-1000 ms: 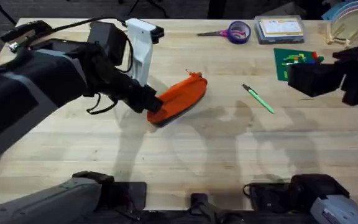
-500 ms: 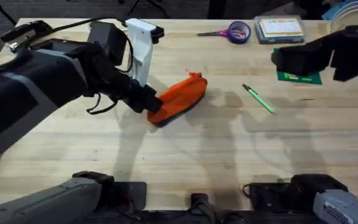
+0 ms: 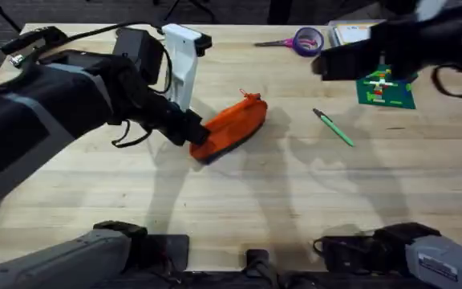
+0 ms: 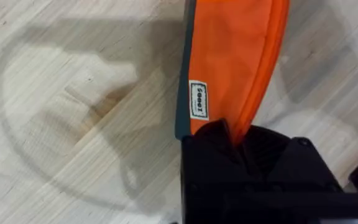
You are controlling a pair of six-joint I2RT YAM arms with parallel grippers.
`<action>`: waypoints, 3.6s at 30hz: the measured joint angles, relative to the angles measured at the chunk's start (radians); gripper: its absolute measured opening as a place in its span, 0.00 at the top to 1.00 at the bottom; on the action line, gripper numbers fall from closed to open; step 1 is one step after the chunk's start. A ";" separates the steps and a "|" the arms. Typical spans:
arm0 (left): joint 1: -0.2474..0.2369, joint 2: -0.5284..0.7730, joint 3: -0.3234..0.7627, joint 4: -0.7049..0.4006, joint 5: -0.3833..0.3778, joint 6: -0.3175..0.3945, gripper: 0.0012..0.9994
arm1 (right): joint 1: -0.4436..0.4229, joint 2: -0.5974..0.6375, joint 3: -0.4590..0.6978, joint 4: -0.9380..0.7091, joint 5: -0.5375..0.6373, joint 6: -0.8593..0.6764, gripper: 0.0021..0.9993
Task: Unzip the bag, pick up the pens from the table one at a time and place them inside, then zip the bag closed.
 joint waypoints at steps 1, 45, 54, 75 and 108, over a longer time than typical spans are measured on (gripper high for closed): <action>0.000 0.000 0.000 0.000 0.000 0.000 0.96 | 0.012 0.011 0.001 0.000 0.000 0.000 0.00; 0.000 0.000 0.000 0.000 0.000 0.000 0.96 | 0.352 0.284 0.003 0.223 0.107 0.116 0.00; 0.000 0.000 0.000 0.000 0.000 0.000 0.96 | 0.363 0.412 0.003 0.299 0.141 0.128 0.00; 0.000 0.000 0.000 0.000 0.000 0.000 0.96 | 0.363 0.578 0.003 0.372 0.148 0.127 0.04; 0.000 0.000 0.000 -0.003 0.001 0.000 0.96 | 0.356 0.578 0.003 0.334 0.183 0.125 0.91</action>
